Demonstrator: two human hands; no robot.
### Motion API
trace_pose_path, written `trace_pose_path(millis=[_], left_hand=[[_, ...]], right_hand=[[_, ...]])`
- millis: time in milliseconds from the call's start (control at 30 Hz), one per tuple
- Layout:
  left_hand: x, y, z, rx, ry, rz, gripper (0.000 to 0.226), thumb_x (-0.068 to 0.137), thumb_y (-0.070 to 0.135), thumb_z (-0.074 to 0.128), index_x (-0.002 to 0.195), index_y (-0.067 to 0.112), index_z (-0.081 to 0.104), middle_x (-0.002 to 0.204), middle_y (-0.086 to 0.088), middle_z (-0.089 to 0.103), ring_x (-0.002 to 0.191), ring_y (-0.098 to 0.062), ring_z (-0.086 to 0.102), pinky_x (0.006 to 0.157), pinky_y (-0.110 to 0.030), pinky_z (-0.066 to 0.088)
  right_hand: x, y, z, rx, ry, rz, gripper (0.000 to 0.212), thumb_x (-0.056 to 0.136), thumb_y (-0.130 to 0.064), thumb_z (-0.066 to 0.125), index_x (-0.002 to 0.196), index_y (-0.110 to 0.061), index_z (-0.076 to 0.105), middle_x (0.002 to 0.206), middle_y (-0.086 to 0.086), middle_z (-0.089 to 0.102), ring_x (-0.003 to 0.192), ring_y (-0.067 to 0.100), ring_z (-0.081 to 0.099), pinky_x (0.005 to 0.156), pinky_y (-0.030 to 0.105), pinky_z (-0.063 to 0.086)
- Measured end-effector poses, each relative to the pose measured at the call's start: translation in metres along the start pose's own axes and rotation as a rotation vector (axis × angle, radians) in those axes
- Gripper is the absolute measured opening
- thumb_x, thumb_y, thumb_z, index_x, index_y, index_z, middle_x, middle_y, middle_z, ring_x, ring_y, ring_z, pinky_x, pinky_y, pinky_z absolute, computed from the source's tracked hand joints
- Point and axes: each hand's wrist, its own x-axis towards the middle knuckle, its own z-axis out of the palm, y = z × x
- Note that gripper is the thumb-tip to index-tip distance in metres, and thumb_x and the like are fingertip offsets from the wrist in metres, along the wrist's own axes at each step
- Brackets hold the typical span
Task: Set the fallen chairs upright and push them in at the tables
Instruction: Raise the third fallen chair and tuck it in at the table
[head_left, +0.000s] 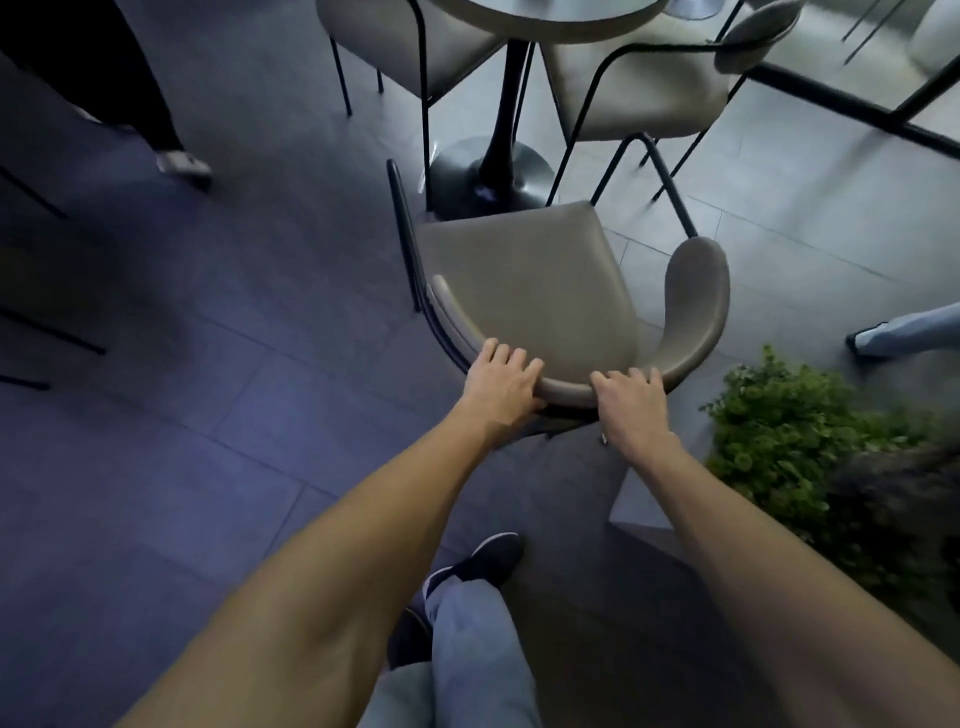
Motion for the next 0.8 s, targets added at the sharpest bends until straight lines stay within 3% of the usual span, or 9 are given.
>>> trace_pose_path(millis=[267,500,667,800], left_hand=[[0.001,-0.007,-0.012,0.015,-0.023,0.043,0.034,0.1,0.041,0.044,0.127,0.02,0.046,0.127,-0.007,0.055,0.116,-0.035,0.048,0.104,-0.046,0.029],[0.003,-0.057,-0.027,0.058,-0.073,0.005,0.026,0.099,0.029,0.046,0.123,0.018,0.046,0.124,-0.008,0.056,0.113,-0.035,0.049,0.102,-0.043,0.03],[0.012,-0.106,-0.034,0.132,-0.161,-0.116,0.032,0.096,0.022,0.05,0.128,0.019,0.046,0.128,-0.009,0.055,0.122,-0.034,0.048,0.116,-0.047,0.022],[0.025,-0.105,-0.04,0.175,-0.214,-0.222,0.039,0.097,0.026,0.049,0.136,0.019,0.045,0.139,-0.012,0.05,0.131,-0.037,0.041,0.12,-0.052,0.013]], right_hand=[[0.008,0.007,-0.002,-0.028,0.041,-0.051,0.024,0.093,-0.014,0.042,0.11,-0.025,0.056,0.116,-0.002,0.069,0.11,0.027,0.059,0.093,0.041,0.04],[0.03,-0.029,-0.014,0.09,0.083,-0.143,0.029,0.088,-0.013,0.051,0.114,-0.027,0.053,0.115,-0.004,0.068,0.105,0.028,0.06,0.087,0.039,0.04],[0.063,-0.071,-0.031,0.203,0.1,-0.22,0.034,0.086,-0.01,0.051,0.117,-0.026,0.051,0.115,-0.003,0.068,0.105,0.028,0.061,0.082,0.039,0.04],[0.095,-0.099,-0.045,0.272,0.094,-0.26,0.038,0.087,-0.011,0.054,0.124,-0.022,0.05,0.119,0.0,0.066,0.108,0.031,0.06,0.085,0.042,0.039]])
